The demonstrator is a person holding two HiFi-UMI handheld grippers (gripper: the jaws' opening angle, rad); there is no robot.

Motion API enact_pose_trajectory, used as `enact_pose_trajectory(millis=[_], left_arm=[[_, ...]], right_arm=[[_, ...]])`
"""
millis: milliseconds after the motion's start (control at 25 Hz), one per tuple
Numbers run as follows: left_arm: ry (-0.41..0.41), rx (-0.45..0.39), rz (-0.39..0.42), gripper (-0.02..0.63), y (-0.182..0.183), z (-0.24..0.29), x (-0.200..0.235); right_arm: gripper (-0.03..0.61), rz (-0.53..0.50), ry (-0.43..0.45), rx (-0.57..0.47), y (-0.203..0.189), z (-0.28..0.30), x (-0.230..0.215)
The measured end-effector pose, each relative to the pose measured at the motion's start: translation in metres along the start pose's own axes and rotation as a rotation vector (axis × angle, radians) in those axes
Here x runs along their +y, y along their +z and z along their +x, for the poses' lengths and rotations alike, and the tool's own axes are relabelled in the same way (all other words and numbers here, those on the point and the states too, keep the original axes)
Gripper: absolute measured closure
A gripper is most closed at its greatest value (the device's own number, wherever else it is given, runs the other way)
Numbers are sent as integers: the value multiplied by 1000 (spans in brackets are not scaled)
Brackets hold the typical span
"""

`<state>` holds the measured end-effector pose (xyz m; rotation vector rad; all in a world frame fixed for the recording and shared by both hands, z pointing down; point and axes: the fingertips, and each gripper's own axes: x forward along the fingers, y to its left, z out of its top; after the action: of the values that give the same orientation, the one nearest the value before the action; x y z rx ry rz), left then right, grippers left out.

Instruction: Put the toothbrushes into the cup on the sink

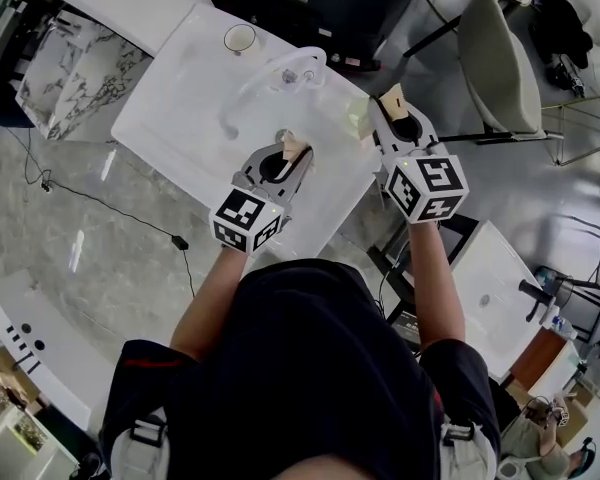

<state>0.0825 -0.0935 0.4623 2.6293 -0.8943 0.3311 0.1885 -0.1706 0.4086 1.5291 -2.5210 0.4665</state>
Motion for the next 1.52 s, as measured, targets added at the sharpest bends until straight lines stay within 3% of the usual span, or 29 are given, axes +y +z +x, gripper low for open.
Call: enact_pose_trajectory(millis=[760,1520], left_arm=[[36,34,-22,578,-6,15,11],[41,59,-34,578,-14,22,17]], right_arm=[[499,24,0,-2,-1,30,-27],[499,85,-15,137,-66,51,-47]])
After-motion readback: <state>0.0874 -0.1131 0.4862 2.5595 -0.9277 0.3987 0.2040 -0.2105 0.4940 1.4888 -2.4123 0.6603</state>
